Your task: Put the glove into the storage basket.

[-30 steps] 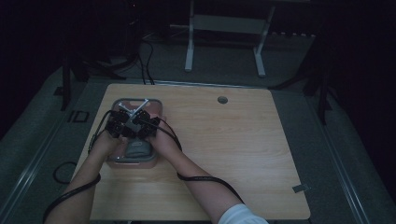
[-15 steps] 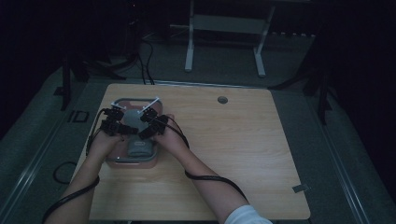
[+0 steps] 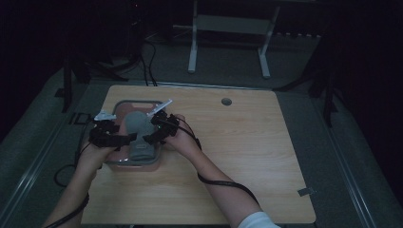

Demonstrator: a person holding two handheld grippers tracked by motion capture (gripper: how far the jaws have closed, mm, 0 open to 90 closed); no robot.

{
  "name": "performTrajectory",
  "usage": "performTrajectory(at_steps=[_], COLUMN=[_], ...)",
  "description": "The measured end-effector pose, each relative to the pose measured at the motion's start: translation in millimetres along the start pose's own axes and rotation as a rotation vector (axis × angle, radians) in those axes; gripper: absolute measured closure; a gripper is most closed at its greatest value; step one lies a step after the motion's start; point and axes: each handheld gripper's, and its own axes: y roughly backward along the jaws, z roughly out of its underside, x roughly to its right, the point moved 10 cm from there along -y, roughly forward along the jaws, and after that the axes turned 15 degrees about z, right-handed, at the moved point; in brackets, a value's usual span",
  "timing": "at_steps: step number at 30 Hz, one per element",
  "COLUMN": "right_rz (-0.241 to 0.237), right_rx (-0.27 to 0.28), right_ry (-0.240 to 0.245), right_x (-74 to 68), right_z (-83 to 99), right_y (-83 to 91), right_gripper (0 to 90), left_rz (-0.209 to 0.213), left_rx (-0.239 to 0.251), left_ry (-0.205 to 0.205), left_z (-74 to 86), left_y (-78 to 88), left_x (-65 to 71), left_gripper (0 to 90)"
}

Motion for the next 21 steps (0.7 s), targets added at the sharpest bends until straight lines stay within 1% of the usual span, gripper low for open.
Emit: performTrajectory(at_steps=[2,4,9,10,12,13,15,17,21], right_rz=[-0.002,-0.005,-0.022,-0.023,-0.029,-0.032,-0.034,-0.038,-0.049], right_rx=[0.01,0.017,0.023,0.023,0.025,0.029,0.037,0.039,0.051], right_ry=[0.003,0.003,0.008,0.009,0.009,0.012,0.012,0.013,0.021], right_x=[1.2,1.9,-0.9,-1.5,-2.3,-2.5,-2.6,-3.0,-5.0], right_z=[1.2,3.0,9.4,11.1,14.6,16.2,19.0,22.3,28.7], right_y=[4.3,8.4,15.3,16.6,19.7,21.4,25.6,30.1,39.2], right_gripper=[14.9,14.9,14.8,14.9,14.8,14.9,14.8,14.9,14.9], left_rz=[0.024,0.038,0.072,0.084,0.091,0.096,0.107,0.12,0.152], left_rx=[0.028,0.057,0.098,0.096,0.106,0.104,0.098,0.103,0.099], left_ry=[0.005,-0.001,-0.008,-0.009,-0.021,-0.029,-0.056,-0.076,-0.099], left_z=[1.9,4.3,13.9,16.2,18.9,20.6,24.2,27.9,37.6], left_y=[5.4,10.5,17.5,18.4,20.5,20.9,21.2,20.5,16.7], left_x=[8.3,16.6,36.1,39.8,45.8,48.9,55.5,62.1,75.9], left_gripper=[16.2,16.2,11.4,9.5,9.0,9.0,9.0,9.0,9.0])
